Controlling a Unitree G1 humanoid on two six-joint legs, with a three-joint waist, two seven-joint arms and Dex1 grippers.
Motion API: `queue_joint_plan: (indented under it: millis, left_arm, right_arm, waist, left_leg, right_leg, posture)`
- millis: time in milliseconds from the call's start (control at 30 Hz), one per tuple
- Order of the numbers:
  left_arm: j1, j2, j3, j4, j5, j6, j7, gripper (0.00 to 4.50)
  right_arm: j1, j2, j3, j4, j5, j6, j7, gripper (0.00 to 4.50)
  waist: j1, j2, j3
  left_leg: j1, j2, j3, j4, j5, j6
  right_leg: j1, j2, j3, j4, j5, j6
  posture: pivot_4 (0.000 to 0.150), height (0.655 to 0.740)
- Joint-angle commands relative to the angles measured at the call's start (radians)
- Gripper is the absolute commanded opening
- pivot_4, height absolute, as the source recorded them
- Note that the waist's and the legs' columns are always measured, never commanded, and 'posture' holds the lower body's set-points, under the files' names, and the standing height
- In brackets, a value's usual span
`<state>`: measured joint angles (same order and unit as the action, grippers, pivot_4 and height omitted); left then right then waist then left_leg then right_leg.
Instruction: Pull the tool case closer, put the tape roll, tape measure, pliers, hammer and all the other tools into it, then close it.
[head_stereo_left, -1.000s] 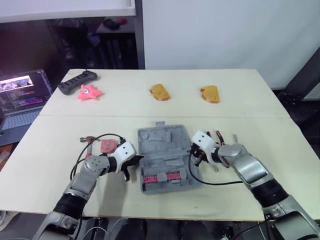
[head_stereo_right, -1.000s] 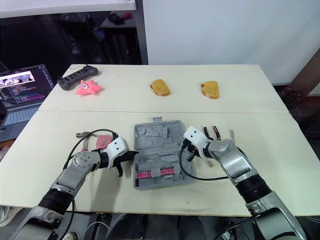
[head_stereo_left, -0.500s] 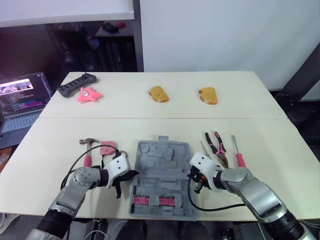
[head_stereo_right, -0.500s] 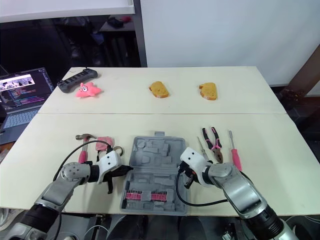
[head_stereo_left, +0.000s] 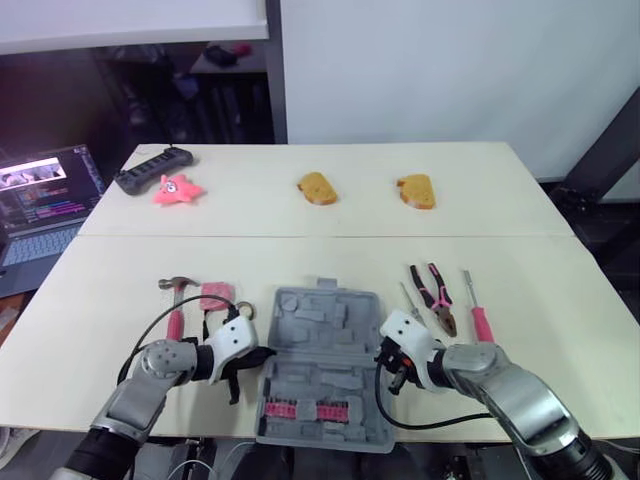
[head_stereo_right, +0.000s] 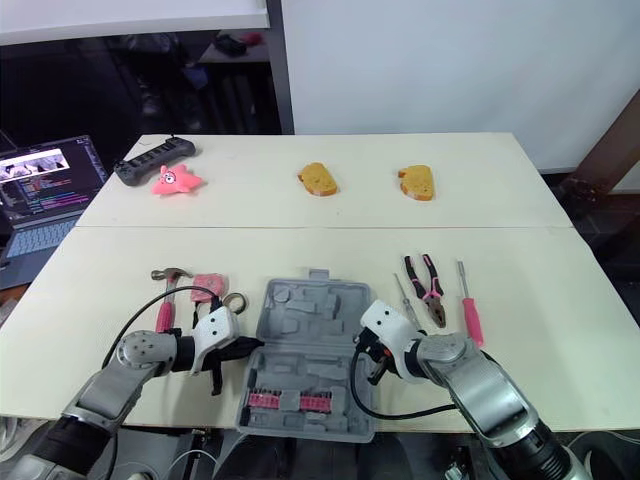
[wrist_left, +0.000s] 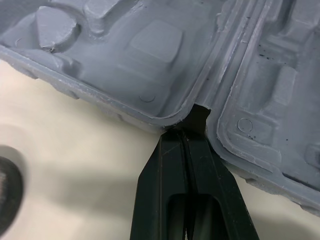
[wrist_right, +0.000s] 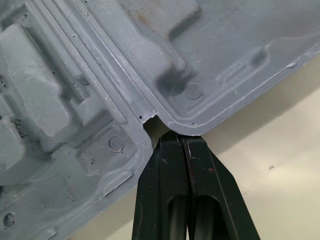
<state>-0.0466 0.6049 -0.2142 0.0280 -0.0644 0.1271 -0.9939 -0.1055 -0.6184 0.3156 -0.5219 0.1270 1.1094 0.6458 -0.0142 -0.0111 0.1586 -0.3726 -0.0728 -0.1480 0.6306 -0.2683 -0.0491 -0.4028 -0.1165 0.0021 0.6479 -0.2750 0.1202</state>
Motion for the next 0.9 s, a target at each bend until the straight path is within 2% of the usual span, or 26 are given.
queue_joint_plan:
  millis: [33, 267, 667, 900]
  left_arm:
    - [0.064, 0.02, -0.052, 0.017, 0.011, 0.018, -0.038, 0.0]
    - [0.094, 0.029, -0.055, 0.042, 0.005, -0.013, -0.042, 0.0]
    - [0.058, -0.014, -0.068, 0.285, 0.033, -0.196, -0.068, 0.0]
    - [0.109, 0.0, -0.078, 0.224, 0.033, -0.233, -0.073, 0.0]
  right_arm:
    - [0.017, 0.004, 0.032, -0.049, 0.04, 0.025, 0.003, 0.03]
    - [0.04, -0.014, 0.031, -0.063, 0.053, 0.049, -0.005, 0.03]
    - [0.065, -0.03, 0.01, -0.063, 0.073, 0.05, -0.033, 0.03]
    - [0.061, -0.039, -0.005, -0.044, 0.067, 0.04, -0.058, 0.03]
  waist:
    - [0.001, 0.0, 0.0]
    - [0.002, 0.001, -0.002]
    - [0.005, 0.01, -0.017]
    - [0.003, 0.01, -0.018]
  left_leg:
    - [0.0, 0.0, 0.0, 0.0, 0.0, 0.0]
    - [0.0, 0.0, 0.0, 0.0, 0.0, 0.0]
    - [0.006, 0.001, 0.0, -0.001, -0.001, 0.002]
    - [0.008, 0.001, 0.0, -0.002, -0.002, 0.002]
  right_leg:
    - [0.0, 0.0, 0.0, 0.0, 0.0, 0.0]
    - [0.0, 0.0, 0.0, 0.0, 0.0, 0.0]
    - [0.008, -0.001, -0.001, -0.004, -0.002, 0.002]
    - [0.01, -0.002, 0.0, -0.004, -0.003, 0.003]
  posture:
    - [0.15, 0.74]
    - [0.15, 0.74]
    - [0.15, 0.74]
    - [0.15, 0.74]
